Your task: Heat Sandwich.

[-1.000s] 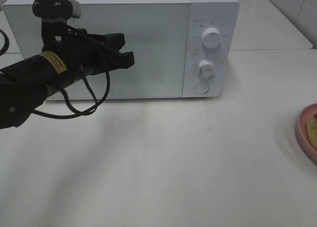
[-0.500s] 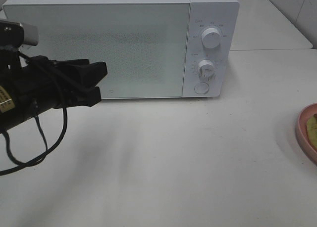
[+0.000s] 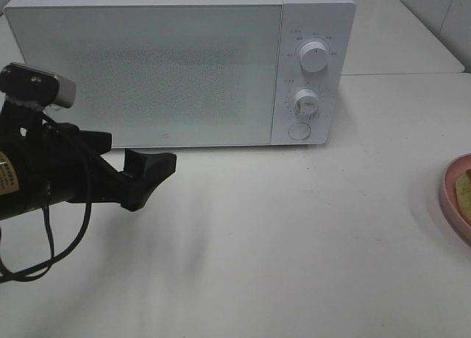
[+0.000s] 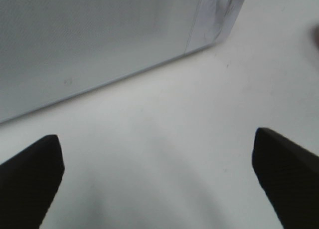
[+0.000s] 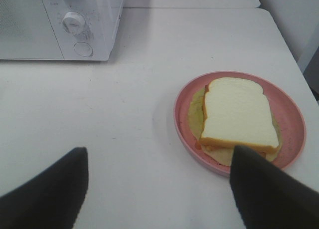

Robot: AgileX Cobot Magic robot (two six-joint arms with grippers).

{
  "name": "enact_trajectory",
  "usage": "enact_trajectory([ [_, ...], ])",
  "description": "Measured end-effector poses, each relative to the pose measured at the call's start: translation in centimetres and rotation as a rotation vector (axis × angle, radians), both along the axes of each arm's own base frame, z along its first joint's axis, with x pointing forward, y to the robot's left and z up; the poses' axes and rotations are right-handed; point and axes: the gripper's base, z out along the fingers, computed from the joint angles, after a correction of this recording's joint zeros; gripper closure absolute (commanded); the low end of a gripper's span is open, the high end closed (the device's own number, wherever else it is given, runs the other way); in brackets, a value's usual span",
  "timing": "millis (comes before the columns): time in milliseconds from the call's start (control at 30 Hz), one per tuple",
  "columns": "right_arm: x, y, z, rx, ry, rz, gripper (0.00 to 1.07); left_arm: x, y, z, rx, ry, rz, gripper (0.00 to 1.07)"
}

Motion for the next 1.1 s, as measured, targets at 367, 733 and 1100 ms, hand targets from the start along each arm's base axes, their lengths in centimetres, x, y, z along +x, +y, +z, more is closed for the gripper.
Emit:
enact_trajectory([
  [367, 0.0, 0.0, 0.0, 0.0, 0.0, 0.0, 0.32, 1.6, 0.9, 4.3, 0.465, 0.482, 0.134, 0.08],
  [733, 0.0, 0.0, 0.0, 0.0, 0.0, 0.0, 0.32, 1.5, 2.4, 6.9, 0.656, 0.653, 0.214, 0.08],
  [1100, 0.0, 0.0, 0.0, 0.0, 0.0, 0.0, 0.32, 1.7, 10.1, 10.9, 0.441, 0.665, 0.438, 0.08],
])
